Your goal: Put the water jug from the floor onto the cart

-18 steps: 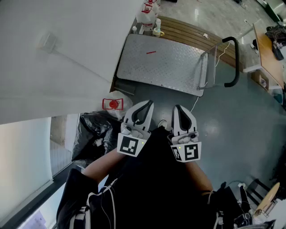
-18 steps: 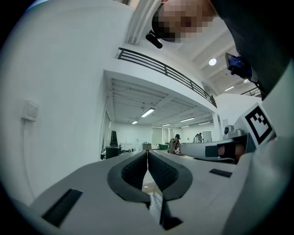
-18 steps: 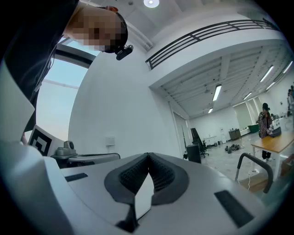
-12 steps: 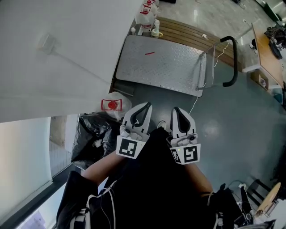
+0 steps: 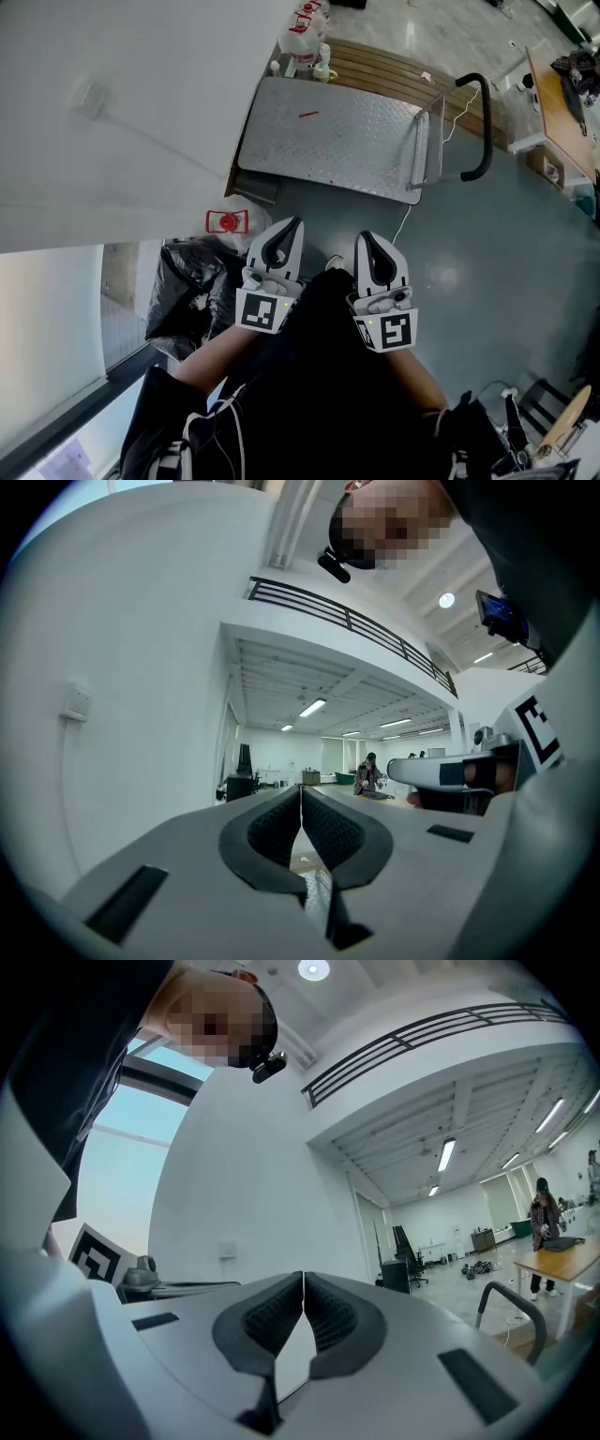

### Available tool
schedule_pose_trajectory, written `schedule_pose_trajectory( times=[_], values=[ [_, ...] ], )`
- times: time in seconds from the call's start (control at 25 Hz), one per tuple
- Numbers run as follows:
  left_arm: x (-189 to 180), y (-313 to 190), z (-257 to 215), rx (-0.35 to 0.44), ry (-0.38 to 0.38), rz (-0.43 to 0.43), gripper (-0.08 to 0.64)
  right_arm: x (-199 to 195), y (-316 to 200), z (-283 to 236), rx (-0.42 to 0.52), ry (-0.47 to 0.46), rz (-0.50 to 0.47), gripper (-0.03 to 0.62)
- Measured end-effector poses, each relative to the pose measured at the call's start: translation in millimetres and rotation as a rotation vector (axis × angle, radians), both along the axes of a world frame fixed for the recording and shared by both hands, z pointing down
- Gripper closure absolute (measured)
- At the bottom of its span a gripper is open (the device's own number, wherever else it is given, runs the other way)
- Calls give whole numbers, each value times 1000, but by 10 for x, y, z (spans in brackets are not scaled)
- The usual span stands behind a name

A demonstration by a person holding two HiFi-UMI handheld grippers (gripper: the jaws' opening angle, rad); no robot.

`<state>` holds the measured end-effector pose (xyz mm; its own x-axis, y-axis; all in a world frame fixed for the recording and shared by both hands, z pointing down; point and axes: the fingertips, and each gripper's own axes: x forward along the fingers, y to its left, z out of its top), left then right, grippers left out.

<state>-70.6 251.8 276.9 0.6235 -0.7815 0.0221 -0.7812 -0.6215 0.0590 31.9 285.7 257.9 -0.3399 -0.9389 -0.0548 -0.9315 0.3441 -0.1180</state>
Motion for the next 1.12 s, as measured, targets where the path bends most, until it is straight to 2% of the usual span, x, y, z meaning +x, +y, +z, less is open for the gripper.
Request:
schedule_pose_trajectory(
  times=[0.28, 0.48, 0.76, 1.12],
  values=[
    [233, 28, 14, 14, -9, -72, 538, 389, 38, 50, 21, -4, -9, 574],
    [336, 40, 60, 4, -16, -109, 538, 518, 51, 189, -7, -4, -29, 574],
    [444, -127, 79, 2, -24, -97, 538, 655, -88, 214, -19, -23, 15, 574],
    [543, -628, 114, 9, -15, -17, 538, 730, -503, 204, -21, -9, 90, 574]
  ],
)
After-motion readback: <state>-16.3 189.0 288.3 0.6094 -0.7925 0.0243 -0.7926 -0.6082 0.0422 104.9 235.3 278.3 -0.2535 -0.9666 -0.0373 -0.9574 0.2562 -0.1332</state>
